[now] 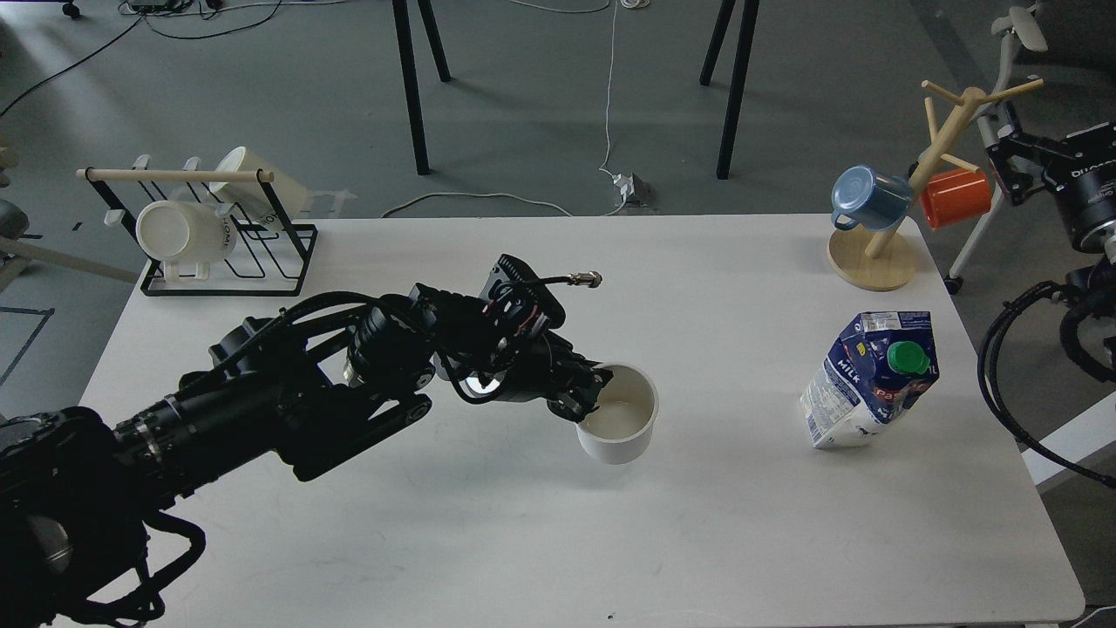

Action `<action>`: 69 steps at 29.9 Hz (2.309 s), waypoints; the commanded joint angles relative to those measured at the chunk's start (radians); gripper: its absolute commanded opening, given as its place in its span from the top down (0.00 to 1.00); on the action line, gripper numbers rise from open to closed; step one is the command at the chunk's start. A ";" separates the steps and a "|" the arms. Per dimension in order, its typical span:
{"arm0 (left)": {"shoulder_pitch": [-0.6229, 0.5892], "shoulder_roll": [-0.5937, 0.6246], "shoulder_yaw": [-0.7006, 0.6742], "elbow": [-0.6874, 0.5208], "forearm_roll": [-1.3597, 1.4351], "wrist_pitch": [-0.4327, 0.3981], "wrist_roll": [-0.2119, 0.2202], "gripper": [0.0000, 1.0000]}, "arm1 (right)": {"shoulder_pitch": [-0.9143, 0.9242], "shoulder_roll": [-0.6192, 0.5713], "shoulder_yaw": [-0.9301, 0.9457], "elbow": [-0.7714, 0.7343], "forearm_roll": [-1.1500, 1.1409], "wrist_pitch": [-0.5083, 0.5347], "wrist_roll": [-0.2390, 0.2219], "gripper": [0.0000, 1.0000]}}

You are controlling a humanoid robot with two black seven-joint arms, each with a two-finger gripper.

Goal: Place cup and milk with both arms
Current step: 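Carry the white mug toward the table center and lower it, then release the mug and retract the left gripper to rest, then move the right gripper up to the milk carton and grasp it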

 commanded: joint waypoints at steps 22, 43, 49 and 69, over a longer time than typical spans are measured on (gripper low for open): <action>0.020 0.082 -0.196 -0.028 -0.072 0.000 -0.016 0.50 | -0.141 -0.044 0.057 0.009 0.050 0.000 0.000 0.01; 0.121 0.442 -0.664 0.331 -2.122 0.000 -0.003 0.01 | -0.826 -0.011 0.103 0.461 0.198 0.000 -0.002 0.01; 0.126 0.436 -0.666 0.375 -2.130 0.000 -0.003 0.01 | -0.957 0.032 0.011 0.544 0.184 0.000 -0.005 0.01; 0.138 0.432 -0.655 0.377 -2.128 0.000 -0.003 0.01 | -0.880 0.184 -0.017 0.550 0.054 0.000 0.011 0.01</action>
